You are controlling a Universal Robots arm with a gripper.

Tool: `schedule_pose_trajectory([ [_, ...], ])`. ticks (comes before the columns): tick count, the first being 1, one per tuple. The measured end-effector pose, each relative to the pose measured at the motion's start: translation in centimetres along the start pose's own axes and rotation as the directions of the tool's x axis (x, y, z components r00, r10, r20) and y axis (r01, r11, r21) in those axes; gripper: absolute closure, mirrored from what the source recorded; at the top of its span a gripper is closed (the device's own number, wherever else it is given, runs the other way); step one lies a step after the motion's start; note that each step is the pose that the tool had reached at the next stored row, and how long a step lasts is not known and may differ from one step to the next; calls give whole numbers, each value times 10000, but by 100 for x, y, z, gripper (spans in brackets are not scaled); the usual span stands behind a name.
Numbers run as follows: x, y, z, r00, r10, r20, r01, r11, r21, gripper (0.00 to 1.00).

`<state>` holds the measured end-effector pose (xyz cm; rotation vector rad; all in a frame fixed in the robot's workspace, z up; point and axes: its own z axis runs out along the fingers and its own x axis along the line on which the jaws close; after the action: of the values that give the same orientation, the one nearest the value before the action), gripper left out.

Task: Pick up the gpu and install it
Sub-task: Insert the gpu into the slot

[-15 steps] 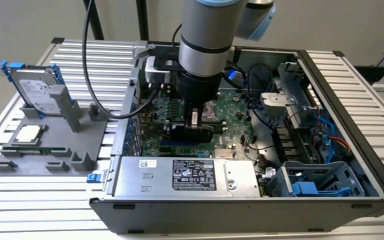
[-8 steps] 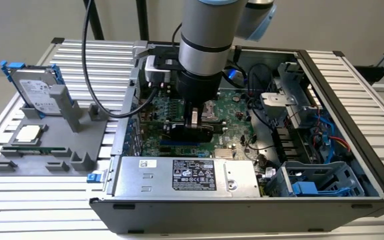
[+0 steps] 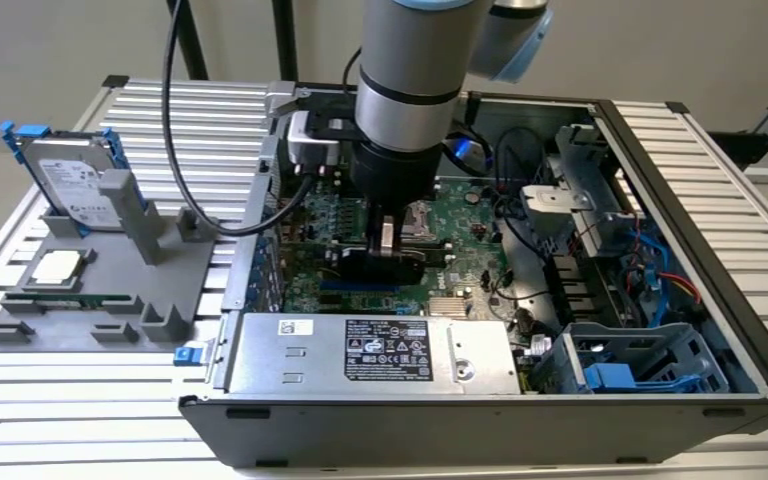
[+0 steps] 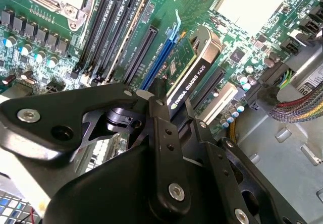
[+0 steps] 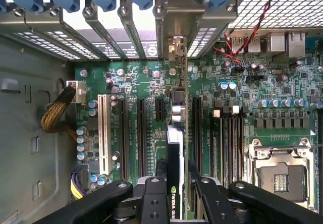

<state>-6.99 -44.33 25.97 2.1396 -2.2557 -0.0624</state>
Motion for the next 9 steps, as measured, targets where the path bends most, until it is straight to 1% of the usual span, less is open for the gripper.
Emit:
schedule_pose_trajectory([
  [5, 0, -1, 26, 10000, 0, 7, 0, 10000, 0, 100],
  [9, 0, -1, 28, 10000, 0, 7, 0, 10000, -1, 100],
])
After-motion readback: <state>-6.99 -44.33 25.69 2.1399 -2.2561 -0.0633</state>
